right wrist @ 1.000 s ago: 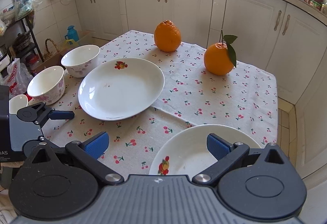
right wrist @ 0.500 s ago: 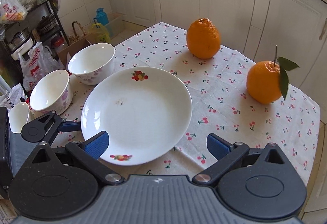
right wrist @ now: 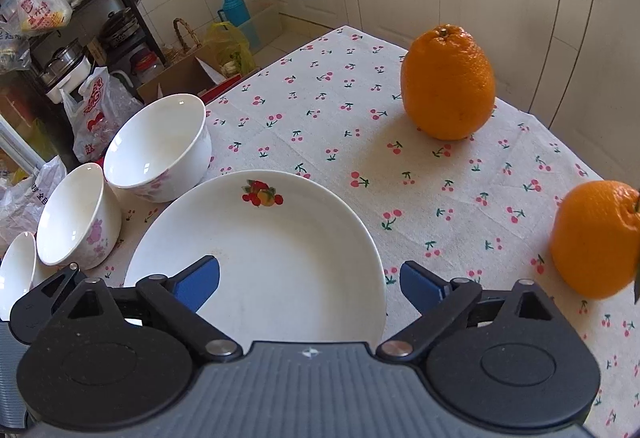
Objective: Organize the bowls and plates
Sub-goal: 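Reach the right tool to the rim of the fruit-decal white plate, then close the right tool on the plate rim and lift the plate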
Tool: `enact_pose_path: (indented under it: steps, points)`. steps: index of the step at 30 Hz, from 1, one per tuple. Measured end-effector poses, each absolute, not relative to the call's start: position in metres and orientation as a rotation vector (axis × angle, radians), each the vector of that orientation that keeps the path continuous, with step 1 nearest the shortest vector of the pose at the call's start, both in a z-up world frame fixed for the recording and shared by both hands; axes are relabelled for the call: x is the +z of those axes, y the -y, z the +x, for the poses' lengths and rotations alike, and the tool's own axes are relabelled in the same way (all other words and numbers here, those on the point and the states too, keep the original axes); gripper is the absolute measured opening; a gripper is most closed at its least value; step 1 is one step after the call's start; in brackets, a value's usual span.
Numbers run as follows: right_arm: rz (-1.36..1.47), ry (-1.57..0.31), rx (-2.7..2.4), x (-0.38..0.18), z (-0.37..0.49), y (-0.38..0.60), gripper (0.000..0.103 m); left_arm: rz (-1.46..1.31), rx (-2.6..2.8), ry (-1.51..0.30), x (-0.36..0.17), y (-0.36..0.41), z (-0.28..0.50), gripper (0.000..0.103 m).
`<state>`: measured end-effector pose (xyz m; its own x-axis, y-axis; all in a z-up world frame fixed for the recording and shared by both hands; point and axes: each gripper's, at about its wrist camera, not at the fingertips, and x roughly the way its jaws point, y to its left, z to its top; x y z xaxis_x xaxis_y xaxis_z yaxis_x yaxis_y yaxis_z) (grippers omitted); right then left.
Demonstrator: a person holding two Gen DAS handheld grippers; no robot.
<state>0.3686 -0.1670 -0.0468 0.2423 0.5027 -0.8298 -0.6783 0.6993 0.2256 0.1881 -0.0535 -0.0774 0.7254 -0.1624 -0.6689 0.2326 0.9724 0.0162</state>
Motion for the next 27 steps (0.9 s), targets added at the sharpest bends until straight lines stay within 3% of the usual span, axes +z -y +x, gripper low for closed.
enact_pose_path:
  steps: [18,27]
  points:
    - [-0.134,-1.105,0.928,-0.066,0.396,0.165,0.074,0.101,-0.216,-0.700,-0.074,0.051,0.192,0.099]
    - [-0.097,-1.101,0.968,-0.067,0.400,0.166,0.073,0.113,-0.232,-0.681,-0.073,0.053,0.191,0.099]
